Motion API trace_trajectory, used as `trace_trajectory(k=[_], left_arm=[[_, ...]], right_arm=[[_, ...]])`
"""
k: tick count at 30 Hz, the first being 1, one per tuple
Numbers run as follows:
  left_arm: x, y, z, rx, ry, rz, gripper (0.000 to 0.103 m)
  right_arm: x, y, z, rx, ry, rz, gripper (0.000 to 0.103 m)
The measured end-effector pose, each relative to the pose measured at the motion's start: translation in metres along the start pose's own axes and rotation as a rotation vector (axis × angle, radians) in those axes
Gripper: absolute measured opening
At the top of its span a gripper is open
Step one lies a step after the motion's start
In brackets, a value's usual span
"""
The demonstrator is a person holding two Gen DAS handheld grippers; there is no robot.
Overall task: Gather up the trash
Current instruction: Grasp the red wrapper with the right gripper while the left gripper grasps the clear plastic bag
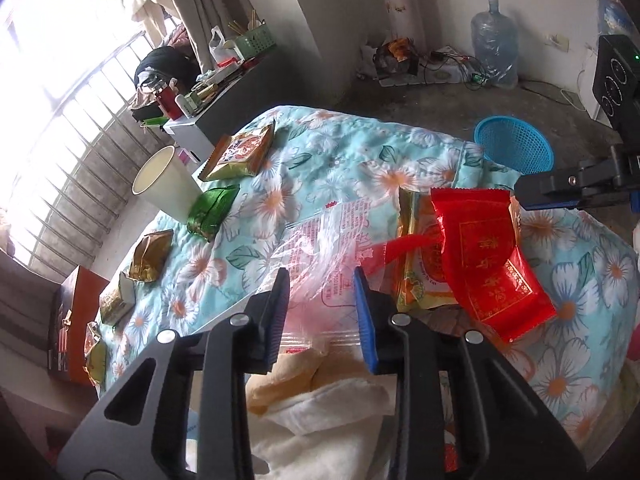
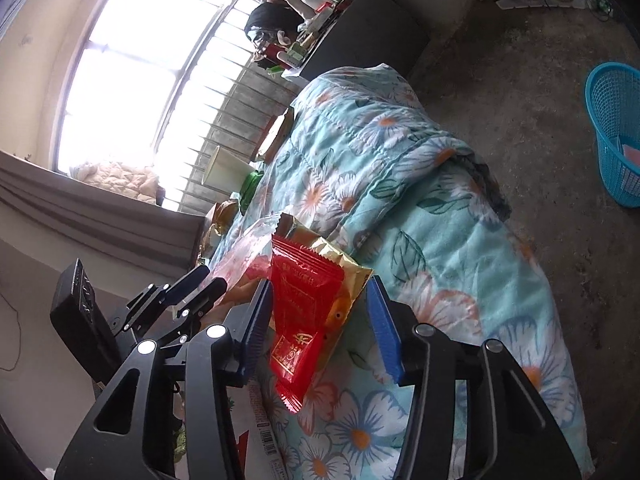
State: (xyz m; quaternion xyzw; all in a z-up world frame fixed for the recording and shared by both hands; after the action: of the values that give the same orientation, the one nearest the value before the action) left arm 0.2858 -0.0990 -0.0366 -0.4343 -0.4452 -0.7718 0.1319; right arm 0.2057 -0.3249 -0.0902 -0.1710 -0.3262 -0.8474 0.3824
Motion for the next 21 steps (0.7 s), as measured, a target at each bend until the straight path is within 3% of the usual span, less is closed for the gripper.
trace_trajectory(k=[8,21], left_arm=[[0.013,0.003,0.008,0.029,0.008,-0.043,0.028],[0.038,0.014,0.024,0.110,0.003,-0.122,0.028]], right_arm=[[-0.012,0.022,-0.016,-0.040,0.065,0.018,0.048],[-0.023,0.013,-0.016,-0.032,0.126,0.086,0.040]])
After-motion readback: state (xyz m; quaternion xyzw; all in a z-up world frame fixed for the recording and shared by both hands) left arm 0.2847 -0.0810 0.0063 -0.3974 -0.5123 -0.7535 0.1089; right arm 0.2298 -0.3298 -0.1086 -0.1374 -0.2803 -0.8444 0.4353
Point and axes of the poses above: each gripper's, at about its wrist camera, not at the fingertips, and x roughly against the way its jaws point, z to its left, y to its top, the point moved 3 cm from there along -x, roughly the way its jaws point, and after that the axes turned 9 degrees about x, right-handed, at the moved point
